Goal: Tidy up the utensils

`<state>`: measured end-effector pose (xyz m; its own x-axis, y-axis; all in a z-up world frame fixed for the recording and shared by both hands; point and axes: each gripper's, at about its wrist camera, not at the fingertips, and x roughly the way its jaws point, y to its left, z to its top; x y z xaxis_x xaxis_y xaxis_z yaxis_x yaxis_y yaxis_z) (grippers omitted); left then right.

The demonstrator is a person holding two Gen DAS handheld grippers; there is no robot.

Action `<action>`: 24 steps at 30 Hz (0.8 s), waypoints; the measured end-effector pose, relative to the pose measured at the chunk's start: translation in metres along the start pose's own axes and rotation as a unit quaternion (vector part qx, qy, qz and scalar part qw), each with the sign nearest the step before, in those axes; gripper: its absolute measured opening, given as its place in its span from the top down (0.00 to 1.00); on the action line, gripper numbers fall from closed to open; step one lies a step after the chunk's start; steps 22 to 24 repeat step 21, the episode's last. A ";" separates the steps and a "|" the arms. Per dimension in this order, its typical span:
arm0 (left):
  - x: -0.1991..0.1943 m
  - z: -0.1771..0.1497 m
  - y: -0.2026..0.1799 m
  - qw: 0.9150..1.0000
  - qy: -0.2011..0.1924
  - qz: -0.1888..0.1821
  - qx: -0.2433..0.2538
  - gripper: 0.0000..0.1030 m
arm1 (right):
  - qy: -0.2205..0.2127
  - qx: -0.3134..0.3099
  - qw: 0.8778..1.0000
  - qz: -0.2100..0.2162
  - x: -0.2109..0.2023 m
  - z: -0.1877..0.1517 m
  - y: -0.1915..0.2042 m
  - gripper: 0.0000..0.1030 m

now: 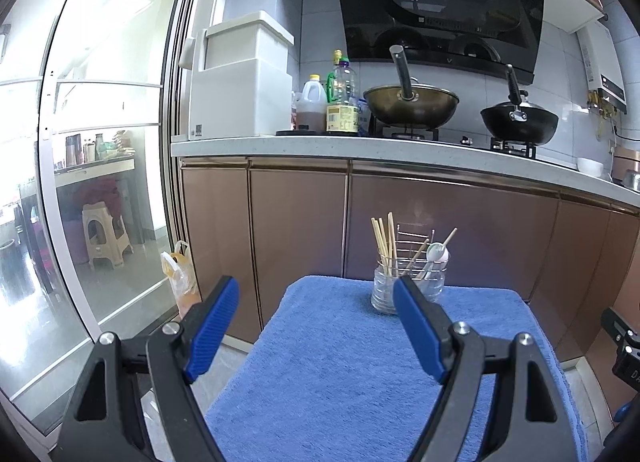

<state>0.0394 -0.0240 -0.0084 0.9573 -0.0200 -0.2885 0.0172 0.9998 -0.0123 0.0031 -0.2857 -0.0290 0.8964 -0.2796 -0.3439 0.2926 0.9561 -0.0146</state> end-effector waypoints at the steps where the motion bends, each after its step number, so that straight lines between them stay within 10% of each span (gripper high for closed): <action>1: -0.001 0.000 0.000 1.000 0.000 -0.001 -0.001 0.24 | 0.000 0.000 1.000 0.000 0.000 0.000 0.000 0.00; 24: -0.008 0.007 -0.004 1.000 -0.008 0.009 0.012 0.24 | -0.004 -0.003 1.000 -0.004 -0.004 0.002 -0.001 0.00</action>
